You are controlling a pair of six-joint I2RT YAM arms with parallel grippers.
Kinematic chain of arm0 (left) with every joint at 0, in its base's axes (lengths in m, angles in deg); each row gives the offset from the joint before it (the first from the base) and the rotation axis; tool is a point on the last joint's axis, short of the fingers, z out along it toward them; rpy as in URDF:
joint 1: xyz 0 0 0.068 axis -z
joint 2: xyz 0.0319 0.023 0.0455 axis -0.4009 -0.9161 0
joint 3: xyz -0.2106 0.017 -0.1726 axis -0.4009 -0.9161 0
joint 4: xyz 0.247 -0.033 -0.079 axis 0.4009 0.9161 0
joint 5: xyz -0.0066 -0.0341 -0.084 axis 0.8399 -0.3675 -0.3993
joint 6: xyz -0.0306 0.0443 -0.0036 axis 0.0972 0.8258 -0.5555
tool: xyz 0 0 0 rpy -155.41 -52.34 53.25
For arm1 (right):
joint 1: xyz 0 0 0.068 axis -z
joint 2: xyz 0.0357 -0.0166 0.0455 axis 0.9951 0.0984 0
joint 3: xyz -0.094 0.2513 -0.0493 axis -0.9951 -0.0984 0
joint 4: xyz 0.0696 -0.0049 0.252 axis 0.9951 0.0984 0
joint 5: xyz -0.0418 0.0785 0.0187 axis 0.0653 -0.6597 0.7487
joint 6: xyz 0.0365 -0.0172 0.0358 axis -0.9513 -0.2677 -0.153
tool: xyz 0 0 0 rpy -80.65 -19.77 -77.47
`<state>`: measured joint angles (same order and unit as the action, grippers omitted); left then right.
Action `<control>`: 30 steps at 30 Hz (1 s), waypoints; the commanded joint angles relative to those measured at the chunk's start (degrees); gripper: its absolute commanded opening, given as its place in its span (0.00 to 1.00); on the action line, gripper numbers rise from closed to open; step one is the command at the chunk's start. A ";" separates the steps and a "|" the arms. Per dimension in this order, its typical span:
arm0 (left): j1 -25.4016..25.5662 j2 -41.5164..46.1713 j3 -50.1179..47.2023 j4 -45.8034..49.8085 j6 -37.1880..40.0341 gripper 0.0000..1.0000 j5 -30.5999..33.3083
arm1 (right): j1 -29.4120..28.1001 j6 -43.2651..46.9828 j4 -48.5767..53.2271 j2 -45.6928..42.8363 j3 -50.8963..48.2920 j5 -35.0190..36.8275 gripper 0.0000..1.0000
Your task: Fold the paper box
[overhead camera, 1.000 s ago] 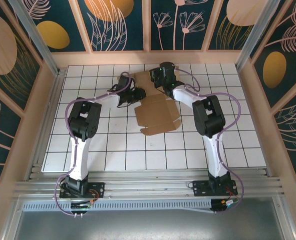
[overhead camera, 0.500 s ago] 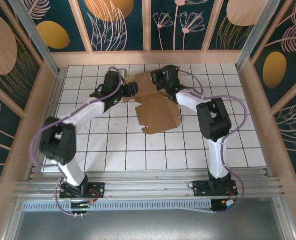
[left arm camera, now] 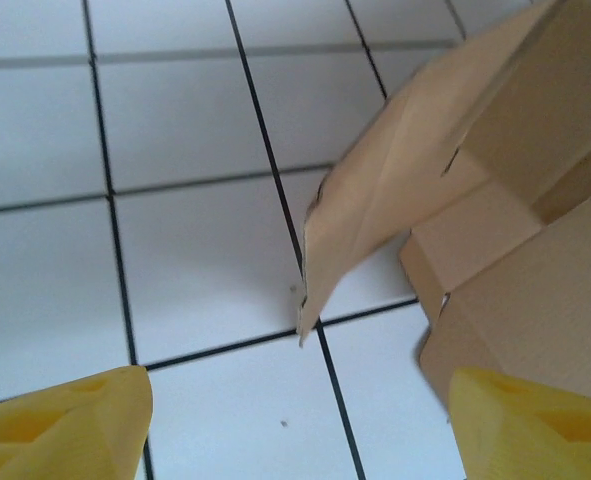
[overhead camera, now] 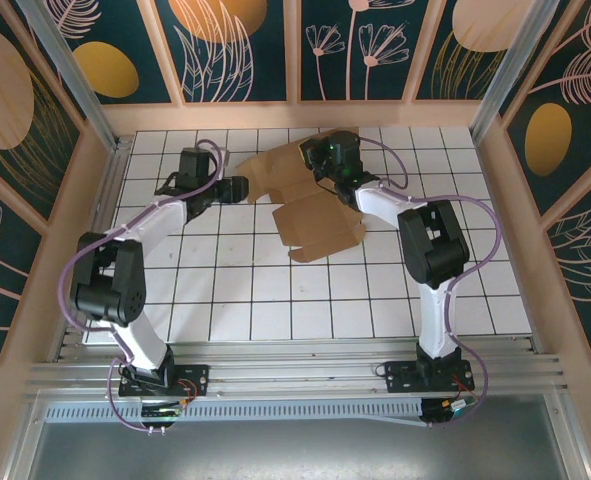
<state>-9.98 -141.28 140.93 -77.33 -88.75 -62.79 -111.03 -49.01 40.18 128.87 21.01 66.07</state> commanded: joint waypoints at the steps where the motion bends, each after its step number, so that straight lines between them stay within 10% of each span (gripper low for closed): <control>1: 0.24 -3.39 3.21 -0.73 0.99 0.77 -0.83 | -0.40 1.69 -2.34 -3.23 -0.39 -0.57 0.03; 7: 0.31 -11.53 9.05 -3.17 -0.57 0.67 -5.34 | -0.62 1.39 -2.10 -3.23 0.18 -0.41 0.03; 14: 0.53 -10.80 8.35 -6.81 -9.04 0.14 -12.06 | -1.27 1.16 -3.05 -2.03 0.24 0.09 0.01; 30: 10.93 -3.39 5.26 -11.38 -25.95 0.00 1.54 | -2.71 0.32 -9.12 -1.47 -4.02 2.46 0.00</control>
<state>-0.85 -148.62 146.17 -82.57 -110.30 -63.91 -112.12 -49.04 32.07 128.85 18.65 68.95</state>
